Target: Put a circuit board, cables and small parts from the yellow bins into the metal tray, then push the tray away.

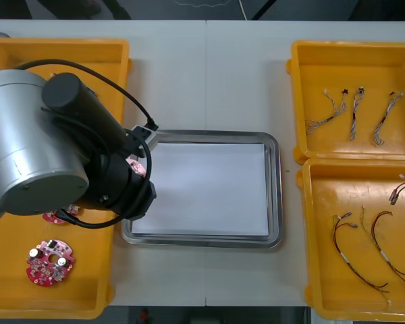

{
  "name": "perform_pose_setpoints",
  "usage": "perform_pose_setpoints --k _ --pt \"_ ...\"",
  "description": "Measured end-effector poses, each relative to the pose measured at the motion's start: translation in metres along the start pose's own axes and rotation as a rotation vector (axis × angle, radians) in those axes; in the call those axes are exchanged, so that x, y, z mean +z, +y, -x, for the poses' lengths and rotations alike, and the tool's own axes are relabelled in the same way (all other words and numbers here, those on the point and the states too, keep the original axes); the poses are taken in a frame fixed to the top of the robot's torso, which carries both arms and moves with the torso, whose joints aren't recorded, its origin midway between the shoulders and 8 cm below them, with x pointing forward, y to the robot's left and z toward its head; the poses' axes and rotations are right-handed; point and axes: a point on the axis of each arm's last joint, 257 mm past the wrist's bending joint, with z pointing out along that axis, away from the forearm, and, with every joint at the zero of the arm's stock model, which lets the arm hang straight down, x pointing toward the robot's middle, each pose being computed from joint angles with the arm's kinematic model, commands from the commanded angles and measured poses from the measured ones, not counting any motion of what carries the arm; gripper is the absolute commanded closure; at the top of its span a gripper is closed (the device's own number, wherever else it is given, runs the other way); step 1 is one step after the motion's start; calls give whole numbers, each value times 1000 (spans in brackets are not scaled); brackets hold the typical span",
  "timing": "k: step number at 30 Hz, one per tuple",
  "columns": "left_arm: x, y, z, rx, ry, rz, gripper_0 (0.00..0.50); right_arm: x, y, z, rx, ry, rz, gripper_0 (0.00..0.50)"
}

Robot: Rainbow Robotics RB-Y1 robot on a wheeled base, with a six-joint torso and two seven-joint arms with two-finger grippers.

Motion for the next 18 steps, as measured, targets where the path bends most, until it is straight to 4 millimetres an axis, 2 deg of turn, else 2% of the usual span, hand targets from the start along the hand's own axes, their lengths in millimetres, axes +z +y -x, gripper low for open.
perform_pose_setpoints --k 5,11,18 --pt "14 -9 -9 -85 32 18 499 -7 1 9 -27 -24 -21 500" --pt "39 -10 -16 -82 61 68 500 -13 7 17 -70 -43 -43 500" --pt "65 -24 -9 -88 45 51 500 -20 21 26 -144 -63 -69 500"
